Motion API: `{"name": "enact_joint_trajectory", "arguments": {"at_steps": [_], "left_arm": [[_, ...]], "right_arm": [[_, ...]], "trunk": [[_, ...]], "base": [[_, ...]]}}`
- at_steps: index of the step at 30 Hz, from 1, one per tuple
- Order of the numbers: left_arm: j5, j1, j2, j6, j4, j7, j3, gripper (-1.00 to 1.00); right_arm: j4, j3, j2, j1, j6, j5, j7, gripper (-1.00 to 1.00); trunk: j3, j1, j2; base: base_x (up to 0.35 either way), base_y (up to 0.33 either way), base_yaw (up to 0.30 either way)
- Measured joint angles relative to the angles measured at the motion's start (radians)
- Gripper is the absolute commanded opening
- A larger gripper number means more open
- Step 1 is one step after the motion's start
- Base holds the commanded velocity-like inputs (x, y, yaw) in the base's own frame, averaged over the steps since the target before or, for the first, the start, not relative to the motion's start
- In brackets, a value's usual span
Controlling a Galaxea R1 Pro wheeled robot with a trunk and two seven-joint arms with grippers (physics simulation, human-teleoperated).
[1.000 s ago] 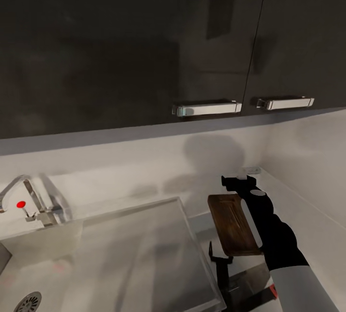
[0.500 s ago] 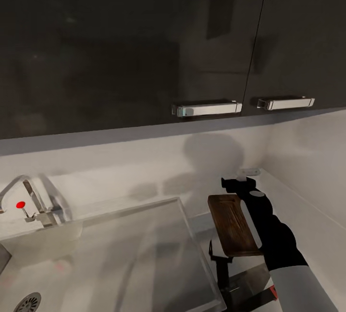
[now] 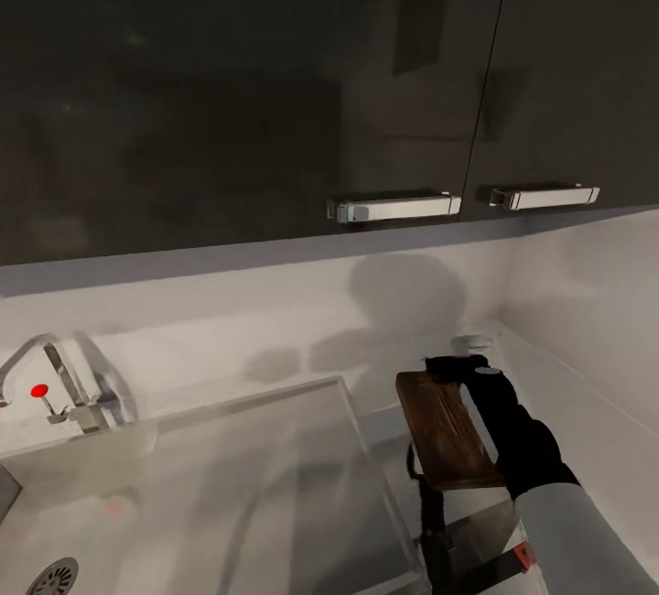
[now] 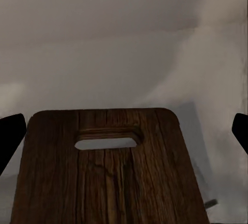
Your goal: In the kitchen, take the Vidalia onion out of the sink, dice it on the chopping board with the paring knife, put the diced onion into the bowl on the countertop, then place both the paring knife and the chopping board into the sink.
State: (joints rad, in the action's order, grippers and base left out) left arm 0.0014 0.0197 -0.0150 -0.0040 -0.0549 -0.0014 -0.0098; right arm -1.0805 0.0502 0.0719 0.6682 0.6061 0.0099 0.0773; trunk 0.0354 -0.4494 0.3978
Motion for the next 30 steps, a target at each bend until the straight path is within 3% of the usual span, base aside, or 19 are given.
{"name": "enact_joint_trajectory", "arguments": {"at_steps": [2,6,10,15,19,21,25,26,29,30], "left_arm": [[0.000,0.000,0.000,0.000,0.000,0.000,0.000,1.00],[0.000,0.000,0.000,0.000,0.000,0.000,0.000,1.00],[0.000,0.000,0.000,0.000,0.000,0.000,0.000,1.00],[0.000,0.000,0.001,0.000,0.000,0.000,0.000,1.00],[0.000,0.000,0.000,0.000,0.000,0.000,0.000,1.00],[0.000,0.000,-0.001,0.000,0.000,0.000,0.000,1.00],[0.000,0.000,-0.002,0.000,0.000,0.000,0.000,1.00],[0.000,0.000,-0.002,0.000,0.000,0.000,0.000,1.00],[0.000,0.000,-0.002,0.000,0.000,0.000,0.000,1.00],[0.000,0.000,-0.003,0.000,0.000,0.000,0.000,1.00]], "right_arm": [[0.066,0.000,0.036,0.061,0.001,0.001,-0.013,1.00],[0.128,0.000,0.074,0.142,0.010,0.000,-0.059,1.00],[0.145,0.001,0.090,0.200,0.072,-0.001,-0.106,1.00],[0.148,0.003,0.096,0.227,0.167,0.001,-0.174,1.00],[0.138,0.020,0.110,0.237,0.201,0.040,-0.271,1.00],[0.136,0.045,0.117,0.239,0.228,0.075,-0.328,1.00],[0.134,0.127,0.142,0.240,0.260,0.175,-0.518,1.00],[0.133,0.163,0.155,0.240,0.263,0.223,-0.593,1.00],[0.126,0.219,0.183,0.240,0.257,0.331,-0.753,1.00],[0.098,0.242,0.209,0.240,0.238,0.425,-0.913,1.00]], "trunk": [[0.000,0.000,0.000],[0.000,0.000,0.000],[0.000,0.000,0.000],[0.000,0.000,0.000],[0.000,0.000,0.000],[0.000,0.000,0.000],[0.000,0.000,0.000],[0.000,0.000,0.000],[0.000,0.000,0.000],[0.000,0.000,0.000]], "base": [[0.000,0.000,0.000],[0.000,0.000,0.000],[0.000,0.000,0.000],[0.000,0.000,0.000],[0.000,0.000,0.000],[0.000,0.000,0.000],[0.000,0.000,0.000],[0.000,0.000,0.000],[0.000,0.000,0.000],[0.000,0.000,0.000]]}}
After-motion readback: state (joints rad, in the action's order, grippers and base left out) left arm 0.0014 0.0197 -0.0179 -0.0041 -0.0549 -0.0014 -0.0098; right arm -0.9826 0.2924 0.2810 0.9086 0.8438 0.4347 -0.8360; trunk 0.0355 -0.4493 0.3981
